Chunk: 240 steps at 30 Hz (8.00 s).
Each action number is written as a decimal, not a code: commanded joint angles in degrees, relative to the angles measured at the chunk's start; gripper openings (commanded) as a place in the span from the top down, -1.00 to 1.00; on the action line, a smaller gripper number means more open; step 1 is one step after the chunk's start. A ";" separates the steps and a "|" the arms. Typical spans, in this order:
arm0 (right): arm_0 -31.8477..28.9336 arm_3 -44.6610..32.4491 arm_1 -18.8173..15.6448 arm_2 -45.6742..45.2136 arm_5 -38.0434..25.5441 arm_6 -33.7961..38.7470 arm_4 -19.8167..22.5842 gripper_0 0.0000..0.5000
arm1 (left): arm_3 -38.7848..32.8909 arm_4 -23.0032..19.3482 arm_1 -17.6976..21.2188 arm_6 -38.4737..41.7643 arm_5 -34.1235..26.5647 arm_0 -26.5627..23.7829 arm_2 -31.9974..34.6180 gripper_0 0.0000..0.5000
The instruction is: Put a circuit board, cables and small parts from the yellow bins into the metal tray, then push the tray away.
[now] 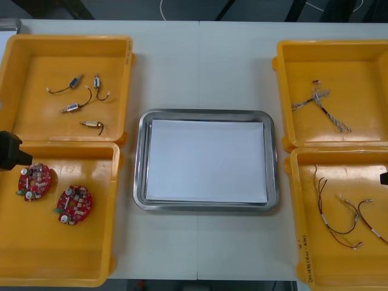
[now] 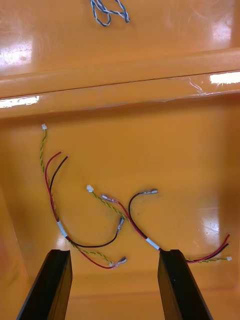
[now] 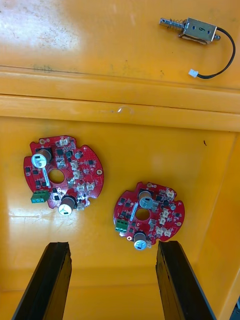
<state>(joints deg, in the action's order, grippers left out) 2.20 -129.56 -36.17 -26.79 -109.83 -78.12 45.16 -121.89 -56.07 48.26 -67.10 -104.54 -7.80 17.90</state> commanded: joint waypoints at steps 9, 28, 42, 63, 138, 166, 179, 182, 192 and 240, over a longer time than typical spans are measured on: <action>-0.97 -0.34 -2.07 -0.55 -0.17 1.57 -0.42 -1.00 | -1.42 -0.44 2.45 -3.92 0.48 1.03 1.70 -1.00; -0.97 -0.34 -2.07 -0.55 -0.17 1.57 -0.42 -1.00 | -1.42 -0.44 2.45 -3.92 0.48 1.03 1.70 -1.00; 0.00 -0.52 -1.45 -1.16 -0.17 1.57 -0.51 -1.00 | -0.28 -0.44 2.18 -3.92 0.13 2.61 0.21 -1.00; -6.15 -3.51 -1.19 -2.48 -0.17 -3.00 0.37 -1.00 | 3.23 -1.14 3.15 -4.45 5.22 3.58 0.30 -1.00; -25.57 20.14 -6.72 14.39 43.91 -39.91 2.92 -1.00 | 17.47 -0.62 3.15 -9.90 32.64 14.30 -10.78 -1.00; -25.84 21.63 -6.81 15.71 45.41 -40.27 4.85 1.00 | 17.30 -1.58 3.24 -10.25 32.56 14.56 -10.69 1.00; -24.61 14.25 -6.72 7.28 34.51 -40.97 8.98 1.00 | 10.44 -2.37 3.50 -10.42 24.21 14.30 -4.01 1.00; -24.17 11.61 -6.72 3.94 30.90 -40.97 10.13 1.00 | 7.80 -2.64 3.50 -10.16 20.16 13.33 -1.99 1.00; -20.30 3.17 -6.72 -4.15 18.51 -39.56 10.74 1.00 | 0.33 -2.46 3.85 -7.79 6.98 5.86 -0.50 1.00; 0.18 -13.00 -7.95 -1.25 -0.17 -21.46 9.77 1.00 | -0.28 10.20 -5.11 37.65 14.28 -32.02 -57.36 1.00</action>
<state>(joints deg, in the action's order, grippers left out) 0.61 -140.98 -41.89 -28.97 -109.81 -100.45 54.28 -123.89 -47.30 45.78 -34.26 -92.25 -36.27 -37.03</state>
